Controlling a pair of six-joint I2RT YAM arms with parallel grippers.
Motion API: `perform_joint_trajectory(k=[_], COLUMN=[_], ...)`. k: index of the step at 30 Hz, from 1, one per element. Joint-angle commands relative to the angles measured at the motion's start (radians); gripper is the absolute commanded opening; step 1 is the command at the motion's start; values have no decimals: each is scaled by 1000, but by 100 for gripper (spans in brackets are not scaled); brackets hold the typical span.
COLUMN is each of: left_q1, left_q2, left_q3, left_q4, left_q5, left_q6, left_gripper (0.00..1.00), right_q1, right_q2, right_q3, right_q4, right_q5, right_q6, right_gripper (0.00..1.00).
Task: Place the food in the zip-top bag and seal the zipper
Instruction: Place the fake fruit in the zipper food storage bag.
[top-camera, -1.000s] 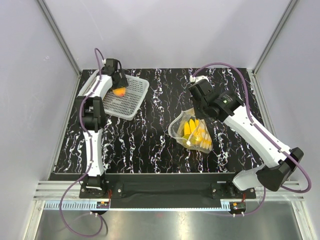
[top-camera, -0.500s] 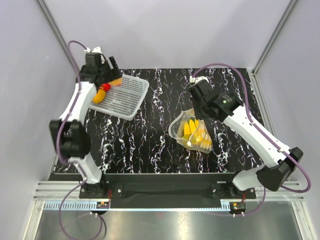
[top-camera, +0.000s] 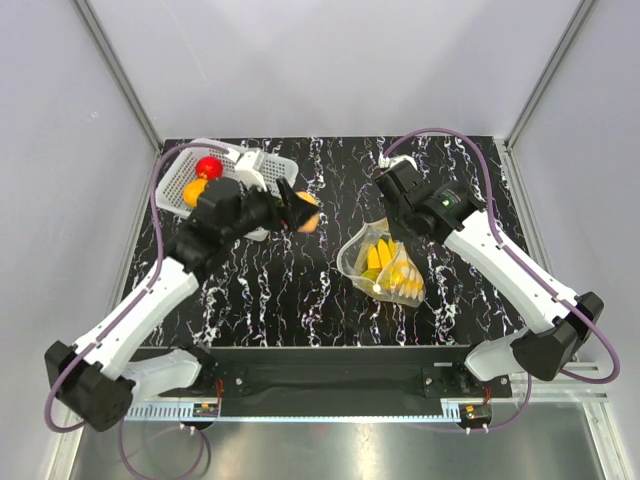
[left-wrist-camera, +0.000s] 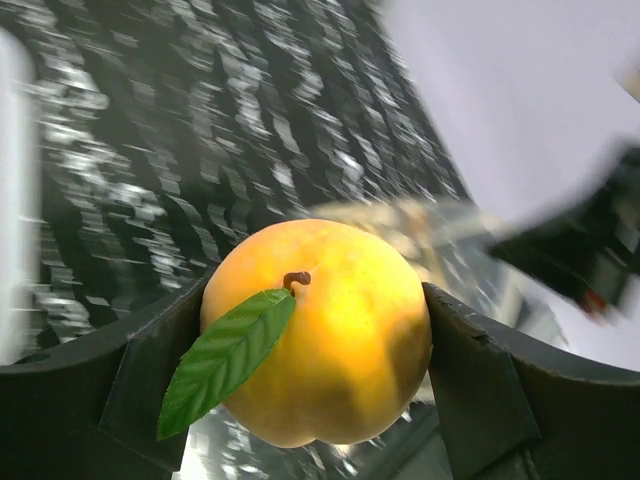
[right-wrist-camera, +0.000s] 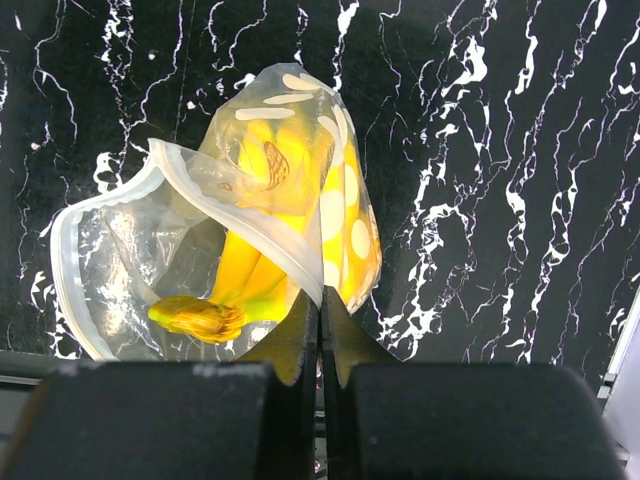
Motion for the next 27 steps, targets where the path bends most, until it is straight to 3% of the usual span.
perform_joint_trajectory(k=[1,6,10,15,27], left_q1=[-122,-310,-442,-488,-489], left_q2=[-106,-137,-33,93,377], left_q3=[-71,-209,-209,-148,-4], left_q4=[180,363,446,463,475], left_q5=[-50,-161,-225,-293,-242], left_q6=[-62,-112,-114,-80,-57], left_gripper=[65,64,64,64,63], right_q1=[0,0,-1,0,0], right_q2=[-29,-29,-27,-29,-43], right_q3=[-2,10,21,32,64], right_q4=[-8,-16,-20,-20,-36], right_q5=[30,33,23,-14,-47], right_q6=[15,15,18,21,19], right_gripper=[0,0,0,0,0])
